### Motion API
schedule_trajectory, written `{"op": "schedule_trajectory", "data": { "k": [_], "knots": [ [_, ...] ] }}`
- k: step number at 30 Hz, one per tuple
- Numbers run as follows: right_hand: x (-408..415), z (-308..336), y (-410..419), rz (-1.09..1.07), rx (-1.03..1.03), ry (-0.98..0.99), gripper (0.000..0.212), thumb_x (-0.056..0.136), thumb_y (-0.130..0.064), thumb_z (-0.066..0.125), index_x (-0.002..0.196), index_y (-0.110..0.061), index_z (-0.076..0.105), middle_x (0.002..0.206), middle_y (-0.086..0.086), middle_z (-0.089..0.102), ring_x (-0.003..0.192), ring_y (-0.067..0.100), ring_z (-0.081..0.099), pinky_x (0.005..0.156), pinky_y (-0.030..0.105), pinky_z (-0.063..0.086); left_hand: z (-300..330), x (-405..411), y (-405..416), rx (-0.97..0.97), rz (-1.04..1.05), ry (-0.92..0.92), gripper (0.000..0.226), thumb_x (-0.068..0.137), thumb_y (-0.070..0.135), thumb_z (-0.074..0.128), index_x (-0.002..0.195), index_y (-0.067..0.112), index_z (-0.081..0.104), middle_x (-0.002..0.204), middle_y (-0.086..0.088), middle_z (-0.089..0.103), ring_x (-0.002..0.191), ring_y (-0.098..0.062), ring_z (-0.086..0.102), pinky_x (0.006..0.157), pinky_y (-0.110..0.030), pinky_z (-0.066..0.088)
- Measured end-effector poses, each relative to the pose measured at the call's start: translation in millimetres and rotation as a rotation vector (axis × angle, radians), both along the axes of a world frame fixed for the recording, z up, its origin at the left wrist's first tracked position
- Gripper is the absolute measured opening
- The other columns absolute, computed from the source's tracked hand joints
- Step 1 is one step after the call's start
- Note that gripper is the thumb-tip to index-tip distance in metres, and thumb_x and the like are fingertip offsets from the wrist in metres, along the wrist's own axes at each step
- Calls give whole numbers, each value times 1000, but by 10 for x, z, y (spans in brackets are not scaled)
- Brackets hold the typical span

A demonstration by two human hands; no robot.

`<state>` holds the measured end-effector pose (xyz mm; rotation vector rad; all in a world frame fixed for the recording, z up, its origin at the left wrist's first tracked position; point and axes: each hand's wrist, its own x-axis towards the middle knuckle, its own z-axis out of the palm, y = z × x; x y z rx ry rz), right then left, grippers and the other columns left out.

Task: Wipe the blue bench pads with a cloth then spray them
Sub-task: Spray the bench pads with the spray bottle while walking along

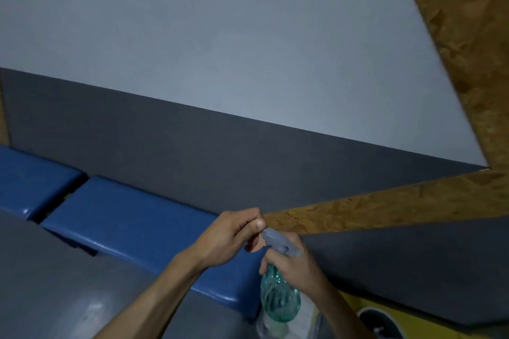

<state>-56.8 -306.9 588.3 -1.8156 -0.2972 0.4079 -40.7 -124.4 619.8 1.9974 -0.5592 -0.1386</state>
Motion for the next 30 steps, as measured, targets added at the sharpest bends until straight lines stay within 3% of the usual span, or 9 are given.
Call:
{"op": "schedule_trajectory", "data": {
  "k": [3, 8, 11, 13, 15, 18, 23, 25, 30],
  "knots": [
    [12, 36, 267, -27, -73, 33, 20, 74, -10, 49, 65, -20, 65, 68, 12, 68, 64, 32, 61, 64, 40, 51, -4, 11, 241, 78, 37, -79, 46, 106, 37, 36, 71, 15, 54, 66, 2, 63, 62, -16, 60, 62, -27, 46],
    [147, -161, 628, 173, -197, 253, 24, 95, 3, 46, 114, 6, 59, 81, 22, 69, 84, 21, 68, 66, 6, 42, -117, 82, 622, -1, 27, 93, 59, 105, 48, 33, 68, 9, 59, 70, -7, 67, 67, -25, 63, 72, -47, 51],
    [104, -159, 717, -24, -214, 17, 27, 73, -23, 53, 90, -10, 70, 65, 0, 70, 63, 8, 67, 61, 23, 52, -197, 94, 739, -42, 43, 184, 66, 104, 52, 32, 64, 4, 55, 69, -10, 67, 66, -31, 60, 69, -45, 49],
    [26, -167, 752, -48, -177, -57, 18, 73, -11, 58, 70, -26, 66, 58, -6, 64, 53, 2, 60, 54, 16, 46, -296, 93, 804, -51, 47, 219, 66, 104, 52, 32, 64, 2, 53, 68, -9, 67, 60, -19, 57, 63, -34, 45],
    [32, -252, 783, -44, -204, -83, 28, 80, 4, 60, 79, -24, 67, 64, -10, 66, 54, 1, 58, 55, 13, 44, -445, 103, 876, -55, 90, 227, 62, 103, 52, 33, 63, 10, 54, 65, -5, 65, 57, -10, 52, 61, -27, 41],
    [40, -579, 665, -124, -117, -1, 23, 82, -13, 60, 104, -15, 69, 85, 6, 72, 63, 13, 65, 61, 27, 50, -807, 51, 1003, -67, 258, 245, 58, 103, 53, 33, 58, 21, 51, 53, 2, 52, 52, -6, 46, 59, -27, 39],
    [-6, -1225, 395, -96, -353, 87, 44, 89, -19, 60, 89, -64, 61, 75, -28, 63, 68, -2, 55, 65, 20, 44, -1523, -330, 1144, -103, 437, 422, 60, 93, 64, 32, 58, 21, 54, 51, 1, 53, 50, -8, 47, 57, -26, 39],
    [-34, -1591, 288, -54, -444, 145, 13, 89, -43, 54, 91, -53, 61, 76, -24, 61, 73, 0, 57, 70, 31, 49, -1736, -510, 1151, -125, 505, 496, 59, 91, 65, 34, 59, 21, 56, 51, -1, 54, 50, -10, 48, 56, -25, 40],
    [-264, -2574, 2, -6, -573, 267, 18, 87, -47, 50, 92, -31, 57, 77, -10, 60, 77, 21, 62, 70, 45, 51, -2155, -946, 1069, -170, 665, 653, 58, 87, 66, 40, 64, 18, 61, 57, -6, 58, 53, -15, 49, 56, -27, 40]
  ]
}}
